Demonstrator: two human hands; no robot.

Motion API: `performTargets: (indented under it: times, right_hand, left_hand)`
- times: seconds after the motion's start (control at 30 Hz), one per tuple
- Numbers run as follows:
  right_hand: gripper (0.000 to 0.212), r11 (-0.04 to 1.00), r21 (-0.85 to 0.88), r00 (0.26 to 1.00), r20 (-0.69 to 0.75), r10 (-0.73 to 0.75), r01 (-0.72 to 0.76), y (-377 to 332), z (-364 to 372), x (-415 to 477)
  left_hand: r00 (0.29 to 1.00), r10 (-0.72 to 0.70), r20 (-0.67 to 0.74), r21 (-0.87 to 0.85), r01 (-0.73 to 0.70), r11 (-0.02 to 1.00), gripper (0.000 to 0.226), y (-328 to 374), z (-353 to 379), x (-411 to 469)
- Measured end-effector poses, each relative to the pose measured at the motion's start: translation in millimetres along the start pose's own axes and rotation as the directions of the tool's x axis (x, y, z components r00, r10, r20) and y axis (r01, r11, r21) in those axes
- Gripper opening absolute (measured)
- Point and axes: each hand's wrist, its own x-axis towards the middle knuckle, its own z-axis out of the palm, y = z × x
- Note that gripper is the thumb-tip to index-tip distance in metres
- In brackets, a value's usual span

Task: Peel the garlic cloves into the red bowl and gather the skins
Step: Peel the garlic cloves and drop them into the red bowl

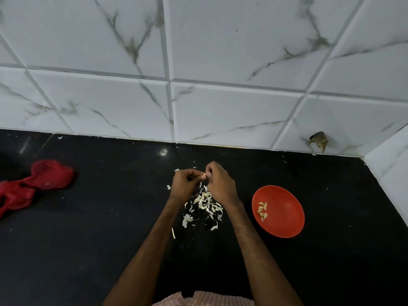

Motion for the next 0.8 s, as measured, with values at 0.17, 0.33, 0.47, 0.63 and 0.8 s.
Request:
performTargets:
  times: [0.17, 0.33, 0.47, 0.63, 0.8]
  right_hand:
    - [0.029, 1.0, -0.018, 1.0, -0.001, 0.003, -0.003, 3.1, 3.9, -2.5]
    - [0.017, 0.945, 0.327, 0.994, -0.101, 0.052, -0.016, 5.5, 3.1, -0.2]
    - [0.027, 0.873, 0.488, 0.995, -0.083, 0.056, -0.008, 3.3, -2.7, 0.8]
    - [0.03, 0.869, 0.495, 0.997, -0.056, 0.057, -0.022, 5.9, -0.6, -0.2]
    - [0.033, 0.878, 0.477, 0.998, -0.036, 0.054, -0.031, 5.5, -2.1, 0.4]
  left_hand:
    - [0.993, -0.113, 0.019, -0.116, 0.115, 0.987, 0.006, -2.3, 3.4, -2.0]
    - [0.993, -0.119, 0.016, -0.21, 0.12, 0.97, 0.005, -2.5, 2.5, -4.3]
    - [0.997, -0.069, -0.021, -0.217, 0.062, 0.974, 0.01, -0.2, 0.0, -3.3]
    - [1.0, 0.007, -0.016, -0.211, -0.01, 0.977, 0.016, 0.3, 0.5, -4.5]
    - [0.998, 0.06, -0.004, -0.171, -0.059, 0.983, 0.013, 2.4, -1.3, -3.8]
